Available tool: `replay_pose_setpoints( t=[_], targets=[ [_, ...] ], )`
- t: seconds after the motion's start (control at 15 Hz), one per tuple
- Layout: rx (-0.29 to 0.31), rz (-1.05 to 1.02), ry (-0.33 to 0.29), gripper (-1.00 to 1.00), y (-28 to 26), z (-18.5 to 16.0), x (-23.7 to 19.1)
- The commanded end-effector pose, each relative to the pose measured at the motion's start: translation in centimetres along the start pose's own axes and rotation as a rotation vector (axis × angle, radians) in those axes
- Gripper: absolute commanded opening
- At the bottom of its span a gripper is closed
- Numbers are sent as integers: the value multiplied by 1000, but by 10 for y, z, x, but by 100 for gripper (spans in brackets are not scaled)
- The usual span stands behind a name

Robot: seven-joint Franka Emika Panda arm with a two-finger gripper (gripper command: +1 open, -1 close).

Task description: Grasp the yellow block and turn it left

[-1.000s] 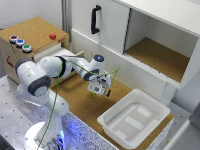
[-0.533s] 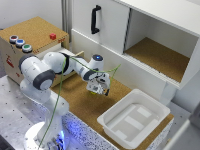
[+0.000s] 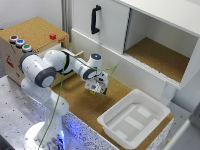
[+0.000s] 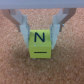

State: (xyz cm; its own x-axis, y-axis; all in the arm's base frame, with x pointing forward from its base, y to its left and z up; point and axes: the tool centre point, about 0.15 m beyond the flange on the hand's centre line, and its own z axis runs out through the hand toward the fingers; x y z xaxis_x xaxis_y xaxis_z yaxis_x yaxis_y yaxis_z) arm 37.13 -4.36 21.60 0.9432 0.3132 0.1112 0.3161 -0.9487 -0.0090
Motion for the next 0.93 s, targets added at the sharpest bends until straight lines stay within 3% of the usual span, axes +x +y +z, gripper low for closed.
replay_pose_setpoints(
  t=[0.0,0.53,0.67,0.87],
  targets=[
    [11,-190,-4,-100,9,-49,12],
    [119,-1076,-53,-100,-9,-43,2],
    [87,-1299,-65,-100,-12,-29,-17],
    [81,-1520,-6,-100,-12,-18,-31]
  ],
)
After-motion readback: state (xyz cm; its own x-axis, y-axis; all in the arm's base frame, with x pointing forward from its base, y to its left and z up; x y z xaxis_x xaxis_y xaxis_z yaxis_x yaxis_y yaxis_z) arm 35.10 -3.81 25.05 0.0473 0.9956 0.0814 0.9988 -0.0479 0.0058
